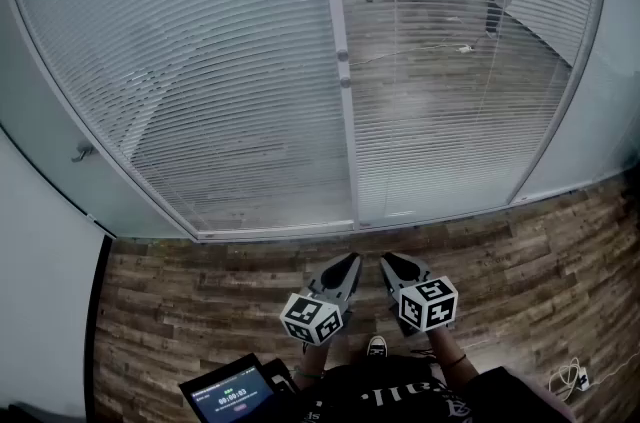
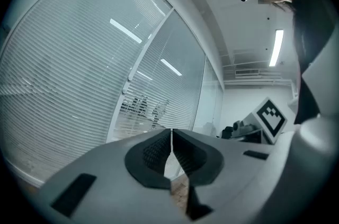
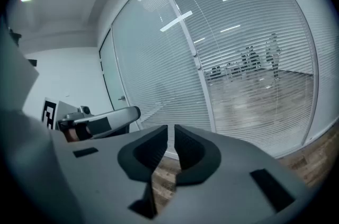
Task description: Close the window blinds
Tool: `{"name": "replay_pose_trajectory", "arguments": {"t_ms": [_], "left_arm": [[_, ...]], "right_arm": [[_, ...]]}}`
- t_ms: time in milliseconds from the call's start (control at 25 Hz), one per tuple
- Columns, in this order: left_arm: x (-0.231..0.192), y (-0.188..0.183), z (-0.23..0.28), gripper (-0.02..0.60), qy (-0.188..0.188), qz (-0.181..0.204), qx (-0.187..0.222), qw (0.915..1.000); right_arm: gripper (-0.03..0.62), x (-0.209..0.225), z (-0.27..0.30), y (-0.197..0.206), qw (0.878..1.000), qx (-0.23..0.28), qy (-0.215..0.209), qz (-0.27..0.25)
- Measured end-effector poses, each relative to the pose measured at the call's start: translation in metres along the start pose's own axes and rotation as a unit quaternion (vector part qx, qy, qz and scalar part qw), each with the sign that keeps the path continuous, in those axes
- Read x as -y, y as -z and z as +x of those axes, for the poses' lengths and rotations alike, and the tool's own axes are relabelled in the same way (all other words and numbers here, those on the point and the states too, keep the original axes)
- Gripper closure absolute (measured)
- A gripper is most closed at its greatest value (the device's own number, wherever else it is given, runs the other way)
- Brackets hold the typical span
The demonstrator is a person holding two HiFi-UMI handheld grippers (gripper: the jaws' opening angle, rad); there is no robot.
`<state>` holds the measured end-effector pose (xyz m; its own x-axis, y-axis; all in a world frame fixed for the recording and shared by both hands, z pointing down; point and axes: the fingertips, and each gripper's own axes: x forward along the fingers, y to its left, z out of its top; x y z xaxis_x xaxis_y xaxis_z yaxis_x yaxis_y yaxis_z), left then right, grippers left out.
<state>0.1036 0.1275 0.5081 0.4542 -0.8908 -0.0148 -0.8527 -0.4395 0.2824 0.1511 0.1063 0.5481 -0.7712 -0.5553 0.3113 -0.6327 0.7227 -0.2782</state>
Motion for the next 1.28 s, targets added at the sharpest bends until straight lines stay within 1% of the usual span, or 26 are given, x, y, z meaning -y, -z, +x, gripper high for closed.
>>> {"name": "replay_pose_trajectory", "arguments": {"t_ms": [120,200,360,480,640,720,800,960,1040,1160,1280], "left_arm": [[-0.007,0.001,0.027,0.568,0.005,0.007,-0.013,0.9999],[-0.019,-0.001,0.042,0.568,0.002,0.005,-0.015,0.9999],[-0.056,-0.005,0.072,0.568,-0.013,-0.009,-0.019,0.9997],[-0.086,-0.012,0.095,0.568,-0.014,-0.010,-0.024,0.9996],[-0.122,-0.016,0.128,0.568,0.003,0.003,-0.036,0.9994],[-0.144,-0.022,0.151,0.568,0.018,0.012,-0.043,0.9988],[-0.174,-0.035,0.173,0.568,0.032,0.019,-0.048,0.9982],[-0.246,-0.071,0.216,0.568,0.060,0.025,-0.051,0.9966],[-0.275,-0.085,0.235,0.568,0.070,0.026,-0.052,0.9958],[-0.303,-0.098,0.261,0.568,0.090,0.025,-0.055,0.9941],[-0.329,-0.102,0.275,0.568,0.109,0.024,-0.061,0.9919]], "right_arm": [[0.543,0.030,0.018,-0.017,1.000,0.007,0.006,0.002],[0.543,0.047,0.032,-0.027,1.000,0.010,0.006,0.003],[0.543,0.077,0.067,-0.043,1.000,0.012,0.005,0.014],[0.543,0.094,0.096,-0.053,1.000,0.012,0.012,0.022],[0.543,0.117,0.134,-0.065,0.999,0.014,0.026,0.018],[0.543,0.131,0.159,-0.078,0.999,0.017,0.039,0.014],[0.543,0.140,0.193,-0.098,0.998,0.019,0.051,0.009],[0.542,0.150,0.266,-0.154,0.996,0.035,0.079,-0.018],[0.542,0.158,0.297,-0.178,0.995,0.036,0.084,-0.037],[0.542,0.179,0.337,-0.206,0.991,0.023,0.101,-0.082],[0.542,0.199,0.375,-0.235,0.981,0.020,0.142,-0.133]]}}
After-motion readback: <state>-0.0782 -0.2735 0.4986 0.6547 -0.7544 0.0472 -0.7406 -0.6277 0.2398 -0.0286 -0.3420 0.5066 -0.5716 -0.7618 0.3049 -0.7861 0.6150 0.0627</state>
